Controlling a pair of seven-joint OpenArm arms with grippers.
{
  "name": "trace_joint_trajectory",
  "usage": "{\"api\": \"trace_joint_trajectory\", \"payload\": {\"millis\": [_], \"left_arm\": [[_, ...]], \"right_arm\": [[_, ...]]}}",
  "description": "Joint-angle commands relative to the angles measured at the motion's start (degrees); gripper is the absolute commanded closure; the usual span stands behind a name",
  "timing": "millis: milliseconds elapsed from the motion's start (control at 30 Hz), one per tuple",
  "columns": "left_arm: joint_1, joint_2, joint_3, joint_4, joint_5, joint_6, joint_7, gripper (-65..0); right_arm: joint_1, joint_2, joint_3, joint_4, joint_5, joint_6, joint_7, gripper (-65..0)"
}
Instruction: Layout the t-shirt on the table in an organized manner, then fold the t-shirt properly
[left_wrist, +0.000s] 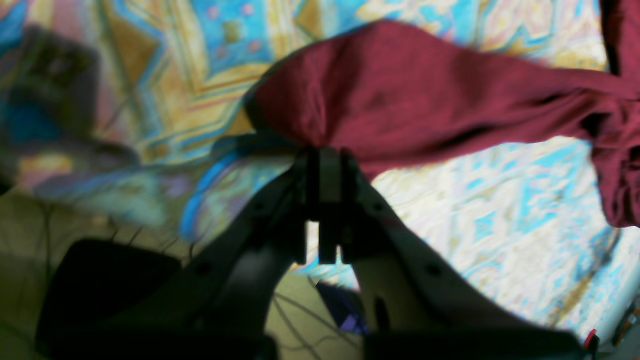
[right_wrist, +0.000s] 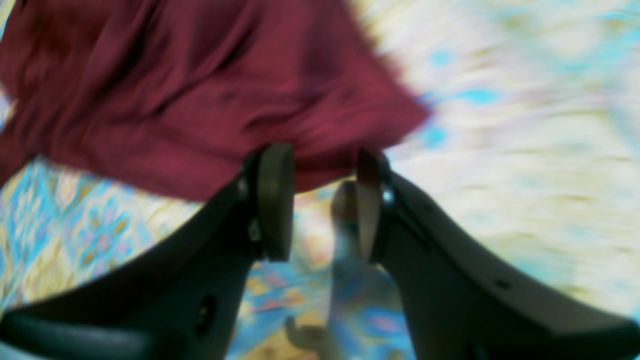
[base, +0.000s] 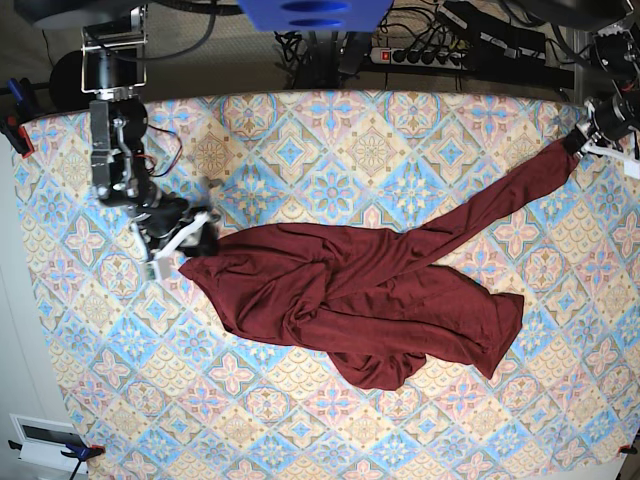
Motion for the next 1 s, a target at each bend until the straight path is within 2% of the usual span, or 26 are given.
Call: {"api": "trace_joint_trajectory", "payload": {"millis": [0,300,367,500,600,700,833,967], "left_arm": [[-0.8,-1.8,-0.6,0.9,-0.6,-0.2,-0.8,-3.0],[-1.5,-2.2,-0.5,1.0,-0.6,-0.2,-0.8,-3.4],[-1.5,-2.2,-0.5,1.0,-0.5,-0.1,-0.8,-3.4],[-2.6,-2.1,-0.5,1.0,-0.4,0.3,-0.8,-3.4],[-4.3,-1.9,1.9,1.0,3.3,0.4,-0.8,-3.4],[-6.7,-1.8,7.2,1.0,6.9,0.4,-0.8,-3.4],[-7.3,-1.6,12.3,1.0,10.4,0.4,-1.3,-3.4],[-7.3,-2.1,18.0,1.0,14.4,0.2,-8.4,-3.3]], "right_arm": [[2.4,0.7,-0.6,1.1,0.7,0.3,1.7,-20.4],[4.8,0.8,-6.5,0.5,-0.1,0.1,2.0,-27.7],[5.7,0.5,-7.1,0.4,-5.9,0.1,2.1,-28.1],[6.0,0.5,-6.5,0.5,-22.0,0.1,2.0,-28.2],[6.1,-0.2,-6.5,0.3,-28.3,0.1,2.1,-28.2],[7.3,-0.7,-5.0,0.0,-28.8,0.4,2.0,-28.3],[8.8,-0.7,-3.7,-1.6,-25.2,0.5,2.0,-28.3],[8.9,-0.7,-3.7,-1.6,-19.9,0.5,2.1,-31.6]]}}
